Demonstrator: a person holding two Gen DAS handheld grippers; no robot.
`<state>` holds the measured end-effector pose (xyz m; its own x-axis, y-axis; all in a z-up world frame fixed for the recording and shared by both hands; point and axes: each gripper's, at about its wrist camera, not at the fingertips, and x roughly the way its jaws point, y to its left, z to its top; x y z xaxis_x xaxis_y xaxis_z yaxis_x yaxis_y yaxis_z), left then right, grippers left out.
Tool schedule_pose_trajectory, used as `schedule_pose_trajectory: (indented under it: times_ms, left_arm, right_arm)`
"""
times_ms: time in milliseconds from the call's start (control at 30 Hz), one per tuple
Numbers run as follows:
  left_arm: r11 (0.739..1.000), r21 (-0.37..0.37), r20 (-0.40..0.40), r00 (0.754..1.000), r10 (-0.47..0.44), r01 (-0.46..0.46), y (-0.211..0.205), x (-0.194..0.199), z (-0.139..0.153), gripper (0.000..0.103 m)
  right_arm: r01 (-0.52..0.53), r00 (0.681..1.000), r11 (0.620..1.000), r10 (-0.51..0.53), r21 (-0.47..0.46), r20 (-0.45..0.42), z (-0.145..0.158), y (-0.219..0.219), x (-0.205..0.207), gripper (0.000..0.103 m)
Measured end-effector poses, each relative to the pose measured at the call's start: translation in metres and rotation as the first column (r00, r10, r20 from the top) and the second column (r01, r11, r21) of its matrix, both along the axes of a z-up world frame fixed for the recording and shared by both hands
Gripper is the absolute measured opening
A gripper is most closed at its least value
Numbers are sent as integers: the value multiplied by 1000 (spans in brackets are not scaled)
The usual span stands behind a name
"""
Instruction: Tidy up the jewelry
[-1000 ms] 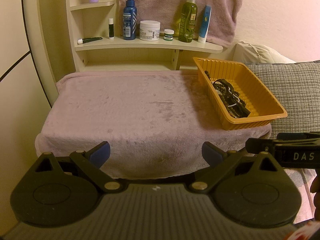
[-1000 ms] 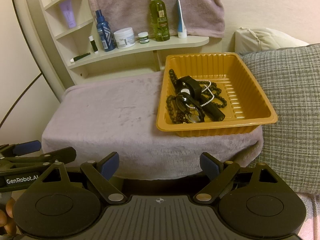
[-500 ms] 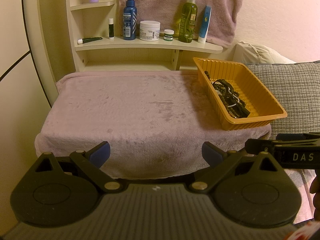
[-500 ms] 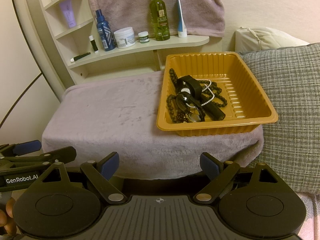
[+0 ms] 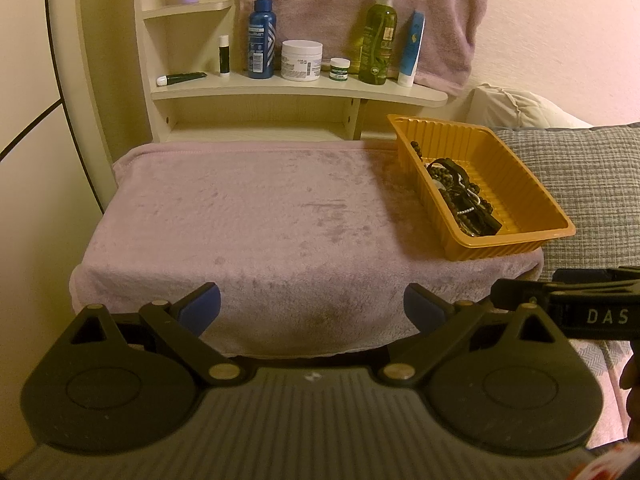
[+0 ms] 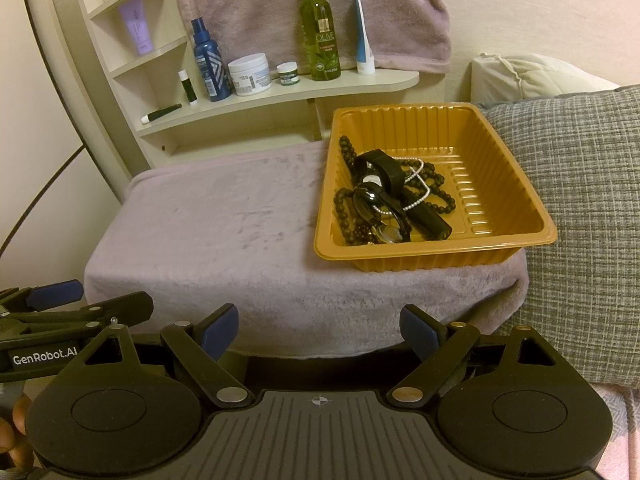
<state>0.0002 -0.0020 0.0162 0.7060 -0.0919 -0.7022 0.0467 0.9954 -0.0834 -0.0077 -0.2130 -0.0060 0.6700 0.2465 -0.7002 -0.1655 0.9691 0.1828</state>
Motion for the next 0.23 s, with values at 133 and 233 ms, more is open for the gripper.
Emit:
schedule_pose_trajectory:
  times_ms: [133, 233]
  left_arm:
    - [1000, -2, 22, 1000, 14, -14, 1, -2, 0, 99]
    - [1000, -11, 22, 1000, 12, -12, 3, -1, 0, 99]
  right_arm:
    - [0, 1000, 1000, 0, 0, 0, 0, 0, 0, 87]
    - [0, 1000, 1000, 0, 0, 0, 0, 0, 0, 87]
